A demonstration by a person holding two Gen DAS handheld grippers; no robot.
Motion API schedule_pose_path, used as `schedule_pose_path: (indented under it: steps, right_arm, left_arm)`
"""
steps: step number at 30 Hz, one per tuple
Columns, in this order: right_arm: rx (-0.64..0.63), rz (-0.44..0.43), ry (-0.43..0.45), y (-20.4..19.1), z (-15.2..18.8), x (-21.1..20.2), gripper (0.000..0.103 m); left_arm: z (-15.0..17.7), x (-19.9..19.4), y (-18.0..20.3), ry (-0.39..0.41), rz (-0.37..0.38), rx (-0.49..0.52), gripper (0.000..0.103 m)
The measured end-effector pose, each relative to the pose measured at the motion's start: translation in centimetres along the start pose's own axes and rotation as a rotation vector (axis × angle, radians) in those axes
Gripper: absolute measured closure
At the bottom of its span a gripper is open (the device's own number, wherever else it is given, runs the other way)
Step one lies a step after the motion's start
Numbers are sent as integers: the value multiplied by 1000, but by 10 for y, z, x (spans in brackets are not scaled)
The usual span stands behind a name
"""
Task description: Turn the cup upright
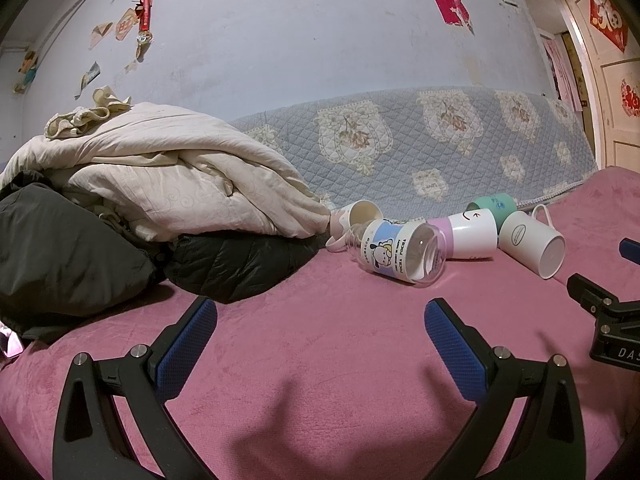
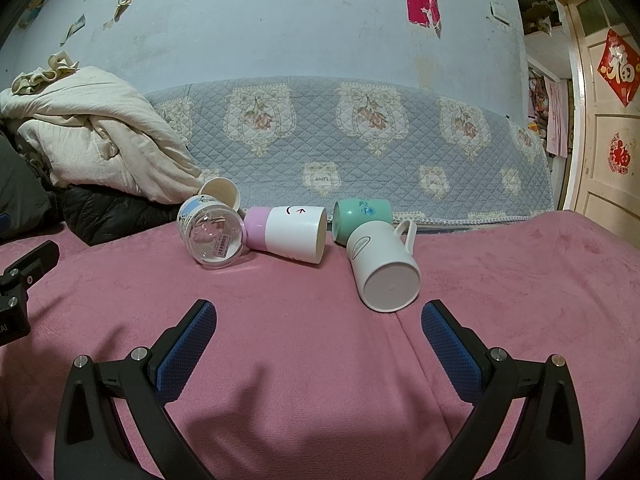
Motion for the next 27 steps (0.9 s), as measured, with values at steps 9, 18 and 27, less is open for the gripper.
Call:
schedule_pose_path:
  steps: [9, 18, 27]
  right_arm:
    - [-9, -30, -48, -3, 0, 4, 0]
    - [-4, -110, -192, -10, 1, 31, 0]
    - [49, -154, -325, -6, -25, 53, 0]
  left_arm:
    - [4, 14, 1, -85, -24, 29, 0]
    - [20, 66, -13, -466, 20, -88, 0]
    - [6, 75, -15, -630, -7, 17, 0]
Point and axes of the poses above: each gripper's, at about its wrist camera, not at the fingertips, and x roughly the way its jaws point, y to its right, z to its underside, the point moved 5 cm from there along x, roughly the way its jaws point
